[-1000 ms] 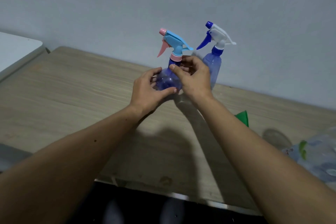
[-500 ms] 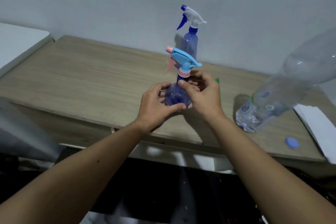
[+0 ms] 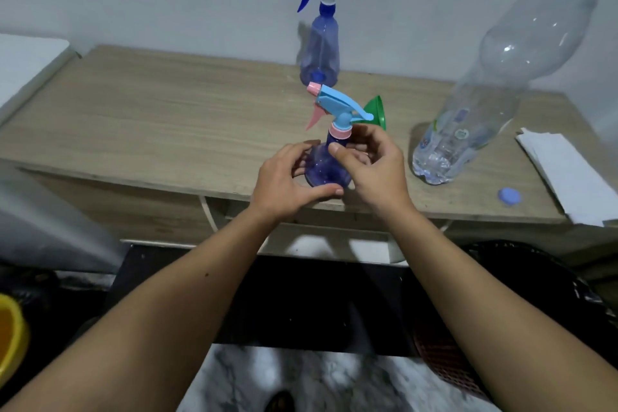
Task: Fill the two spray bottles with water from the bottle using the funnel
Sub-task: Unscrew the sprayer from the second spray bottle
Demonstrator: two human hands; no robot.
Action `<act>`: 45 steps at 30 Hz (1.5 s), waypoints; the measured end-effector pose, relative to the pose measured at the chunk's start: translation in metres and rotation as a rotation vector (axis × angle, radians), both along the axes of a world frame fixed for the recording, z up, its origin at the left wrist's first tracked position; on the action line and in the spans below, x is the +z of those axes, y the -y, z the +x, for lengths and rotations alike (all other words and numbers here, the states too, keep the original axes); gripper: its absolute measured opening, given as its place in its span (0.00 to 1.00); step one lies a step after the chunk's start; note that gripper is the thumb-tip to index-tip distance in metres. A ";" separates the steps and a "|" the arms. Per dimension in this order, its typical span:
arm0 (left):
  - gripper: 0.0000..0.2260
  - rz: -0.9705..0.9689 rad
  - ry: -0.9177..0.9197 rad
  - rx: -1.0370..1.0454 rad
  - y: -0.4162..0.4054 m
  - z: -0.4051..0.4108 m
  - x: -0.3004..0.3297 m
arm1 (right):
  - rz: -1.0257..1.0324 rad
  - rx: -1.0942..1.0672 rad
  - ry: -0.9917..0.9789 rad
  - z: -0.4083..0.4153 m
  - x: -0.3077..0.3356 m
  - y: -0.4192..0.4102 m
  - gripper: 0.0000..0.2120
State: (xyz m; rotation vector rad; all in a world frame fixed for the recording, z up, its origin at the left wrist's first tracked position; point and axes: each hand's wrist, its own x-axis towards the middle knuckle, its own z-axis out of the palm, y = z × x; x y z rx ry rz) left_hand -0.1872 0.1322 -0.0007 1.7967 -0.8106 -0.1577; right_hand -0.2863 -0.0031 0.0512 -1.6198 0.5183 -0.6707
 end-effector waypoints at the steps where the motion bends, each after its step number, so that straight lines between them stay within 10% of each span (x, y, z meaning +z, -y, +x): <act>1: 0.40 -0.005 -0.019 0.005 0.001 0.000 -0.001 | 0.026 -0.011 0.019 0.000 0.003 -0.002 0.19; 45: 0.42 0.032 0.007 0.044 0.003 0.003 -0.004 | -0.127 0.006 0.030 0.002 0.022 -0.004 0.12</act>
